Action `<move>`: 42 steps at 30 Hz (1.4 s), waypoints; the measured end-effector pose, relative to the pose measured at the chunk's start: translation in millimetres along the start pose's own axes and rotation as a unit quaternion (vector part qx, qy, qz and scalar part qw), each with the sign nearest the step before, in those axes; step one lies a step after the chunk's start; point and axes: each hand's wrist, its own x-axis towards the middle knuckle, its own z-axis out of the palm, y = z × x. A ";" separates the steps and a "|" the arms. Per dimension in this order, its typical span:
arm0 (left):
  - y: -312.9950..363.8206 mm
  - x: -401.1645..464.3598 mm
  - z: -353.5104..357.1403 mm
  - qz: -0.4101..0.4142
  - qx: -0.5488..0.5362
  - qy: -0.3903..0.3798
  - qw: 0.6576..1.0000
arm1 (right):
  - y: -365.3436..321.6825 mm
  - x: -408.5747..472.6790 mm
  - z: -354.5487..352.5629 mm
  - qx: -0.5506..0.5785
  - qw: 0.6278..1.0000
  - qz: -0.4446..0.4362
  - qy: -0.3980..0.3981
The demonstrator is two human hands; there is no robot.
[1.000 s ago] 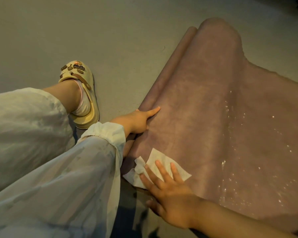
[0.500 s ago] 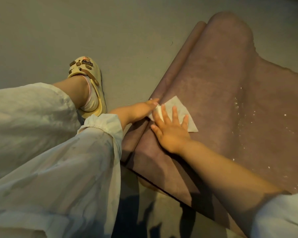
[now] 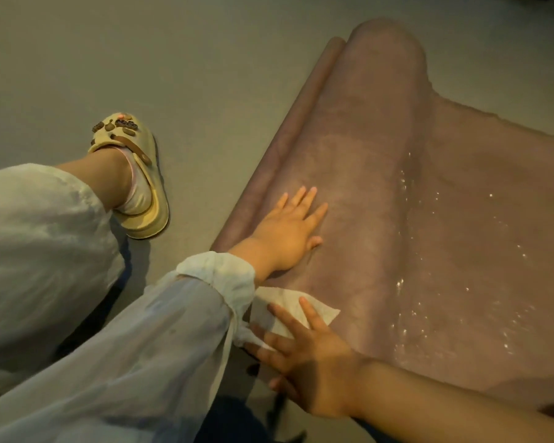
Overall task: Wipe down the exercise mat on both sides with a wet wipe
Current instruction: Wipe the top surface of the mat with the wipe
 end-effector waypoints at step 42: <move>24.9 33.1 -39.6 -0.067 0.084 -0.251 0.962 | 105.0 -44.2 17.5 0.201 0.922 0.274 0.187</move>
